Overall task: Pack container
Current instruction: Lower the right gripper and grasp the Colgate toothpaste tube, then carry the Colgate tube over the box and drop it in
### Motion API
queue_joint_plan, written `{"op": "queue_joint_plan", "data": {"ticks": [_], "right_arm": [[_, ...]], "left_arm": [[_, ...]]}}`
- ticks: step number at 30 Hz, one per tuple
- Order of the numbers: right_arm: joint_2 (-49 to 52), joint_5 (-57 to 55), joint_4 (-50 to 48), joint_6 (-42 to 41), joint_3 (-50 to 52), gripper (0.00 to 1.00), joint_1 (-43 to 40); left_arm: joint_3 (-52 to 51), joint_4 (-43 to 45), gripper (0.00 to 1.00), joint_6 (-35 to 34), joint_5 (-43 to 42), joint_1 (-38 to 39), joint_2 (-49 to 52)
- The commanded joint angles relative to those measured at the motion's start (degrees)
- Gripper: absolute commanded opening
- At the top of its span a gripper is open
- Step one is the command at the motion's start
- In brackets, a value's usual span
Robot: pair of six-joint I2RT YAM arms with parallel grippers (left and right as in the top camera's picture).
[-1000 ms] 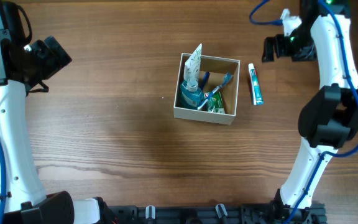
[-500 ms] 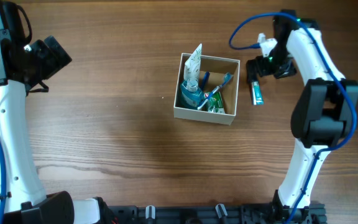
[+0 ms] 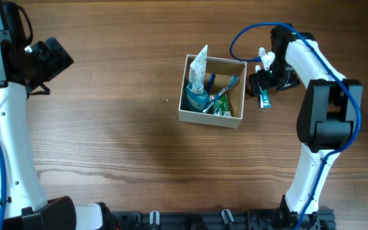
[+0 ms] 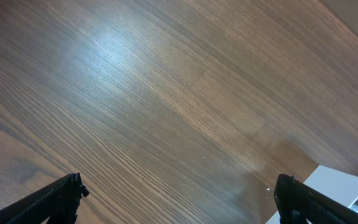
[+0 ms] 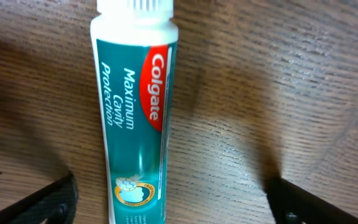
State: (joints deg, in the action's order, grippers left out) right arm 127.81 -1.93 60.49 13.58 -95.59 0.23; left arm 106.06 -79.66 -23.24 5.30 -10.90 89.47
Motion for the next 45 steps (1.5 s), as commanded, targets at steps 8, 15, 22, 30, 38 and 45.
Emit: {"op": "queue_joint_plan", "data": {"ticks": [8,15,22,30,38,45], "right_arm": [[0.2,-3.0,-4.2,-4.7,1.5,0.34,0.0],[0.2,-3.3,-4.3,-4.8,1.2,0.09,-0.1],[-0.1,-8.8,-1.8,-8.0,-4.8,0.04,-0.1],[-2.6,-8.2,7.4,-12.4,-21.3,0.04,0.0],[-10.5,4.3,18.1,-20.0,-27.5,0.04,1.4],[-15.5,18.7,24.1,-35.6,-27.5,0.04,6.1]], "left_arm": [[-0.1,0.1,1.0,0.1,0.2,-0.2,0.1],[-0.1,0.1,1.0,0.1,0.2,-0.2,0.1],[-0.1,0.1,1.0,0.1,0.2,-0.2,0.1],[-0.1,0.1,1.0,0.1,0.2,-0.2,0.1],[-0.1,0.1,1.0,0.1,0.2,-0.2,0.1],[-0.1,0.1,1.0,0.1,0.2,-0.2,0.1]]}}
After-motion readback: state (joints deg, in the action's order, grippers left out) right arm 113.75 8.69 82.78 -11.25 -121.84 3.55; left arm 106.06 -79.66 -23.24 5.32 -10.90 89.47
